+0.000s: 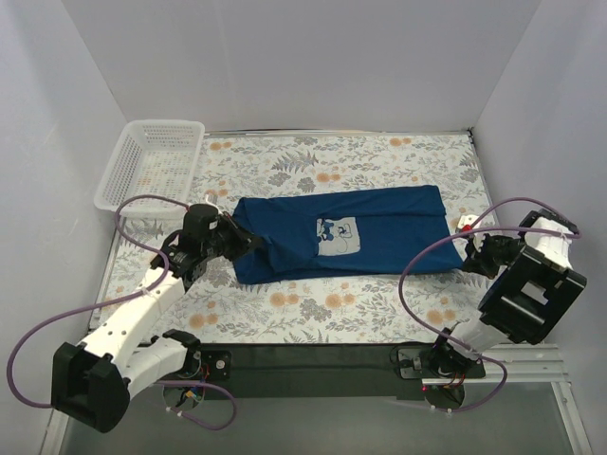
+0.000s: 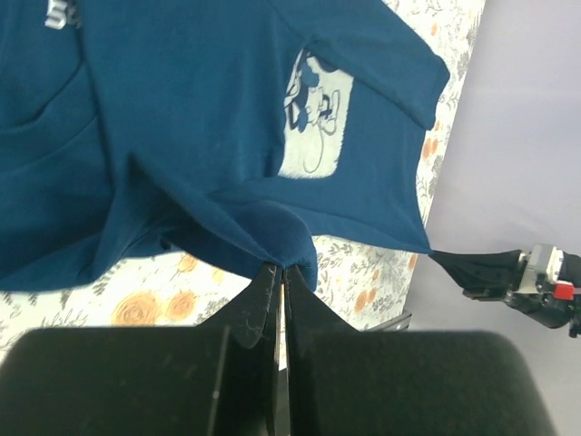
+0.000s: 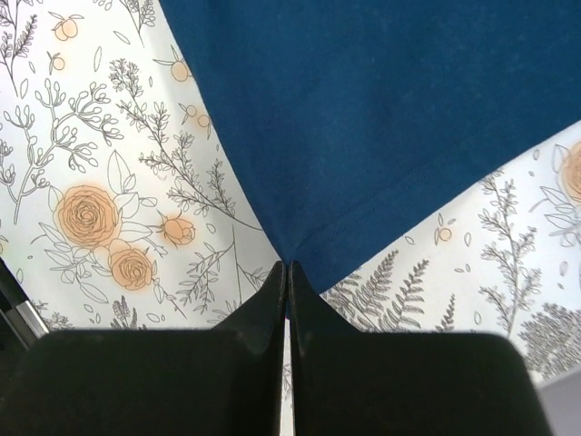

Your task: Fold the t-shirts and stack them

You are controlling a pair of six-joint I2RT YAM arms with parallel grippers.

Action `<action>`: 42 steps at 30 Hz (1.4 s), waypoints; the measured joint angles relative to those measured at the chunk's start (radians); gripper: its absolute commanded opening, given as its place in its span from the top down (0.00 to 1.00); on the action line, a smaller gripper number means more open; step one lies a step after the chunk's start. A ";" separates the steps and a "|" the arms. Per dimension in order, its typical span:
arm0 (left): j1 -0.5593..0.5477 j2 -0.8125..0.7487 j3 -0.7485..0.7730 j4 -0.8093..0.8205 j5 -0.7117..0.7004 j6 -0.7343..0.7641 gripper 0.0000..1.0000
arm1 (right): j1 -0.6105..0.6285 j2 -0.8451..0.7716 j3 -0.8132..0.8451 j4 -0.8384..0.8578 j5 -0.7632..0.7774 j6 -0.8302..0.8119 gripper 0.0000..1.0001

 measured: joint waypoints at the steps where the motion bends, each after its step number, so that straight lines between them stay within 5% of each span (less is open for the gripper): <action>1: 0.000 0.021 0.018 0.008 0.004 0.005 1.00 | 0.000 0.019 0.002 -0.001 -0.006 0.000 0.99; 22: 0.014 0.230 0.177 0.093 -0.004 0.038 1.00 | 0.119 0.275 0.195 0.148 -0.079 0.340 0.99; 42: 0.021 0.335 0.231 0.164 -0.037 0.103 1.00 | 0.175 0.343 0.203 0.318 -0.072 0.549 0.99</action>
